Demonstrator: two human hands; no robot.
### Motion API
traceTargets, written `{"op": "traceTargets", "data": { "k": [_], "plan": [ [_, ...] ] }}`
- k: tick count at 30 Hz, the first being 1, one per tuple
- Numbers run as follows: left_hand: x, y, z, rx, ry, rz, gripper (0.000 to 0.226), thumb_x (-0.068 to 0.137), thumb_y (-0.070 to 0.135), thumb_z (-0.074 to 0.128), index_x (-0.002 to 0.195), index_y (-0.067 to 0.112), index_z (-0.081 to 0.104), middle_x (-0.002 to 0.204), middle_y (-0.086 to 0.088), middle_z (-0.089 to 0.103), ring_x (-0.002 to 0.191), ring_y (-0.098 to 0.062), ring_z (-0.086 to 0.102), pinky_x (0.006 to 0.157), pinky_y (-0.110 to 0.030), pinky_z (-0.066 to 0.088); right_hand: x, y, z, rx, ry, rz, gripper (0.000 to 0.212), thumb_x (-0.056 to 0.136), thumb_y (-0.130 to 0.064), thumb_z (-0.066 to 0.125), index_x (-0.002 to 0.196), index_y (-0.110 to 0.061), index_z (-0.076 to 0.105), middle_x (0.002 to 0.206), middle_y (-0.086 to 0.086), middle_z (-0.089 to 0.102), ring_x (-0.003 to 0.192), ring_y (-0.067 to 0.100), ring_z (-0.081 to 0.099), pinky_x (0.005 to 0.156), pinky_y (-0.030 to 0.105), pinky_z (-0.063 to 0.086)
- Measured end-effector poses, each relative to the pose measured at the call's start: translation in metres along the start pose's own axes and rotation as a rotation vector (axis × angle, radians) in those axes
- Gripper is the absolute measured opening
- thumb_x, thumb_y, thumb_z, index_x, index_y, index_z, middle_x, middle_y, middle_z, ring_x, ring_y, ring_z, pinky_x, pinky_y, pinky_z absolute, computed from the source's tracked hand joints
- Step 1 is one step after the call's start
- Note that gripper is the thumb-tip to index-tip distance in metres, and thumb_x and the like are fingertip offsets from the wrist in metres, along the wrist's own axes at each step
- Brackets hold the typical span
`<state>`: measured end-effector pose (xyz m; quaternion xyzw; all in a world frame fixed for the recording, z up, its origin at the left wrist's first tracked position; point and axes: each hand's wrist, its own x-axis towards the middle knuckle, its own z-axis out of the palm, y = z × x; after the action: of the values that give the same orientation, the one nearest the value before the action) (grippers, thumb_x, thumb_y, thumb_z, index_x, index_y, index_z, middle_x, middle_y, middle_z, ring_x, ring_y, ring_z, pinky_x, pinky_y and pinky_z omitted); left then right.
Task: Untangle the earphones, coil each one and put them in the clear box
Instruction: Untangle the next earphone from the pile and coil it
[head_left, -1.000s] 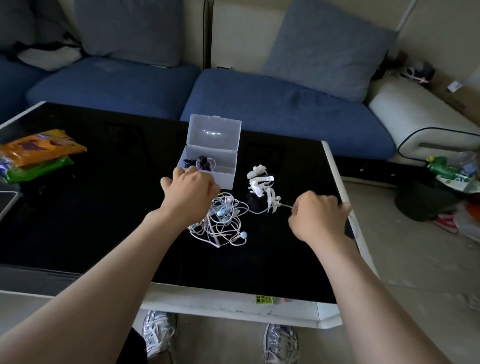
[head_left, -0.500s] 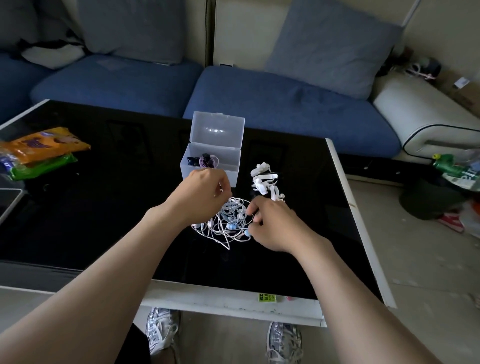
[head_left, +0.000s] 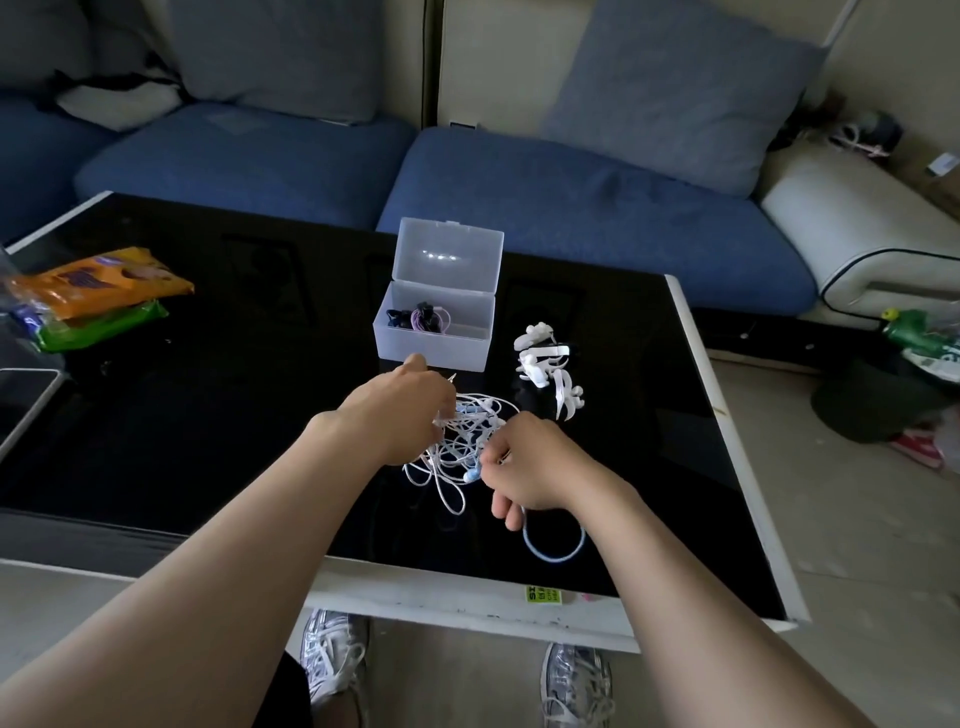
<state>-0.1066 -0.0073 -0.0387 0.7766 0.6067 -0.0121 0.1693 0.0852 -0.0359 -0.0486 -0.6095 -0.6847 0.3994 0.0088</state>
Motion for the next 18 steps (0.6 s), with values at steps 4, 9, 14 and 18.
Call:
{"op": "traceTargets", "data": {
  "k": [4,9,14,18],
  "plan": [
    [-0.001,0.0,0.0,0.058,-0.021,-0.012,0.034,0.098,0.029,0.072,0.13,0.037,0.065,0.129,0.001,0.044,0.1,-0.025,0.065,0.088,-0.041,0.06,-0.001,-0.003,0.001,0.222,-0.035,0.094,0.037,0.098,-0.001,0.038,0.12,-0.021,0.06,0.086,0.011,0.08,0.064,0.027,0.079,0.056,0.025,0.049],
    [0.0,-0.001,0.0,0.03,-0.019,-0.001,0.025,0.096,0.034,0.071,0.12,0.03,0.068,0.126,-0.001,0.046,0.097,-0.027,0.065,0.089,-0.045,0.059,0.004,-0.005,0.001,0.341,0.093,0.13,0.027,0.105,-0.016,0.051,0.109,-0.006,0.076,0.097,0.008,0.078,0.075,0.011,0.06,0.065,0.022,0.043],
    [0.005,0.0,0.002,-0.111,-0.028,0.034,0.025,0.097,0.021,0.054,0.107,0.025,0.077,0.12,-0.001,0.048,0.106,-0.024,0.061,0.096,-0.042,0.056,0.001,-0.016,-0.001,0.54,0.178,0.241,0.024,0.102,-0.024,0.064,0.097,-0.005,0.077,0.104,0.021,0.069,0.102,0.032,0.065,0.088,0.034,0.052],
    [0.006,0.006,0.002,-0.049,0.064,0.09,0.029,0.099,0.025,0.053,0.104,0.041,0.077,0.113,0.007,0.04,0.116,-0.022,0.038,0.101,-0.038,0.036,0.004,-0.018,0.001,0.679,0.219,0.342,0.04,0.102,-0.041,0.065,0.105,-0.001,0.07,0.083,0.01,0.059,0.072,0.021,0.055,0.071,0.032,0.045]
  ]
}}
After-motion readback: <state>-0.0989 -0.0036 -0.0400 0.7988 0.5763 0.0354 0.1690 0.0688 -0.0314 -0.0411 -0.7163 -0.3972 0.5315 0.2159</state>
